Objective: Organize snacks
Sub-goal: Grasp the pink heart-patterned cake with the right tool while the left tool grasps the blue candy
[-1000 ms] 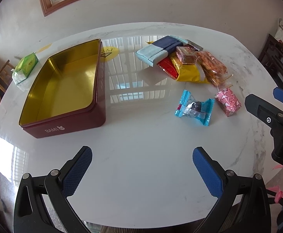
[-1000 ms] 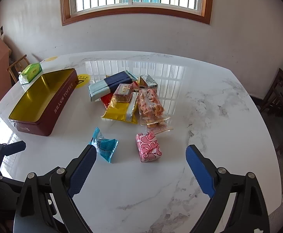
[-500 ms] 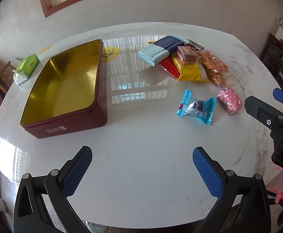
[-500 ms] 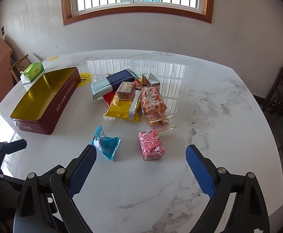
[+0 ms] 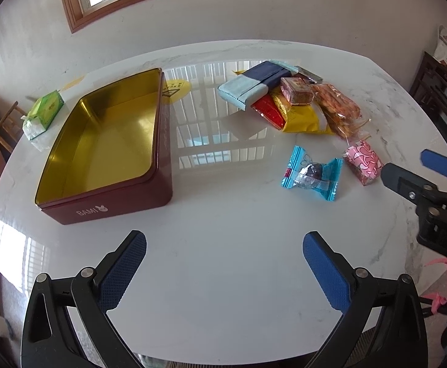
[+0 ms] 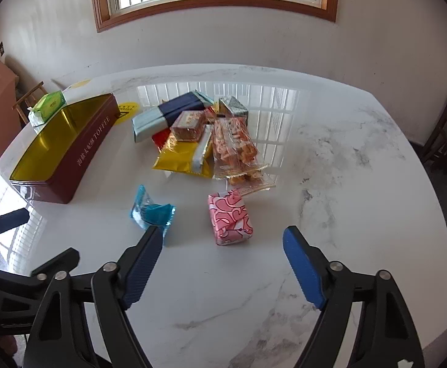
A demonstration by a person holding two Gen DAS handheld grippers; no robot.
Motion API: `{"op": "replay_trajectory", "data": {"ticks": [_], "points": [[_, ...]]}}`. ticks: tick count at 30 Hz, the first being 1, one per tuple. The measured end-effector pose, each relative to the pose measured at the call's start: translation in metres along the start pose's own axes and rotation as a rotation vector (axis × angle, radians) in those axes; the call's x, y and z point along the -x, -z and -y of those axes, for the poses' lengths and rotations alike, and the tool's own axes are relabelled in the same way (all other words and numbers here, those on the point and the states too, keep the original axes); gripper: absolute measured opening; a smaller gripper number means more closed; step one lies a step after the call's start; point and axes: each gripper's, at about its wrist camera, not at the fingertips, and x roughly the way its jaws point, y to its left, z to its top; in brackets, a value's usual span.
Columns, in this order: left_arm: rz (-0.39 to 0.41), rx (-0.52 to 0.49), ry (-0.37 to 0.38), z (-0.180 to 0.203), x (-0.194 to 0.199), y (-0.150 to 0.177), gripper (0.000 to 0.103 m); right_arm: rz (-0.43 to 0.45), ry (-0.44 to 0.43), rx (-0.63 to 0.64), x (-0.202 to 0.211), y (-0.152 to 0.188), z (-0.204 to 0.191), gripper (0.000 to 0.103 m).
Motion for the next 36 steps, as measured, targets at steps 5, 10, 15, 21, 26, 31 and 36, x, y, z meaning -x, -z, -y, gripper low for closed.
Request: {"op": "replay_trajectory", "data": {"ticks": [5, 10, 15, 21, 26, 31, 36], "points": [[-0.02, -0.004, 0.015, 0.003, -0.006, -0.003, 0.088, -0.013, -0.001, 0.028, -0.015, -0.001, 0.006, 0.074], [-0.037, -0.01, 0.026, 0.007, -0.012, -0.005, 0.084, -0.035, -0.009, 0.046, -0.034, -0.001, 0.011, 0.062], [-0.062, 0.008, 0.062, 0.007, -0.017, -0.009, 0.084, -0.043, -0.037, 0.032, -0.047, -0.004, 0.017, 0.05], [-0.093, 0.002, 0.073, 0.013, -0.024, -0.014, 0.084, -0.038, -0.105, 0.002, -0.055, -0.004, 0.025, 0.028], [-0.126, 0.005, 0.1, 0.021, -0.031, -0.021, 0.084, -0.017, -0.073, -0.021, -0.054, -0.002, 0.04, 0.028], [-0.154, 0.027, 0.131, 0.025, -0.035, -0.03, 0.084, 0.0, -0.026, -0.053, -0.056, -0.003, 0.063, 0.028], [-0.201, 0.08, 0.184, 0.023, -0.04, -0.038, 0.084, -0.008, 0.007, -0.093, -0.069, -0.012, 0.09, 0.028]]}}
